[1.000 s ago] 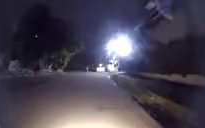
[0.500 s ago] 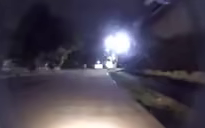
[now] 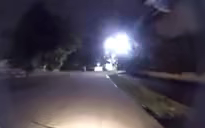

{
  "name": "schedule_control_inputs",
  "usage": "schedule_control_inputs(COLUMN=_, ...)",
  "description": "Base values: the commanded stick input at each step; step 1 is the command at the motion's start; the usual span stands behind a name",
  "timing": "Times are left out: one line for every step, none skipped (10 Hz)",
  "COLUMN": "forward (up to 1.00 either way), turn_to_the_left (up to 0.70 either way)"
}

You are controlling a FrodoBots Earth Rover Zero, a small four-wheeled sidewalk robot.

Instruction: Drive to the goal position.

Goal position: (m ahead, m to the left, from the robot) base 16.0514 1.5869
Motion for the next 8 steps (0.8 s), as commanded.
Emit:
schedule_control_inputs(forward=0.7, turn_to_the_left=-0.24)
schedule_control_inputs(forward=0.7, turn_to_the_left=-0.35)
schedule_control_inputs(forward=0.7, turn_to_the_left=-0.2)
schedule_control_inputs(forward=0.7, turn_to_the_left=-0.01)
schedule_control_inputs(forward=0.7, turn_to_the_left=0.0)
schedule_control_inputs(forward=0.7, turn_to_the_left=0.0)
schedule_control_inputs(forward=0.7, turn_to_the_left=0.0)
schedule_control_inputs(forward=0.7, turn_to_the_left=0.0)
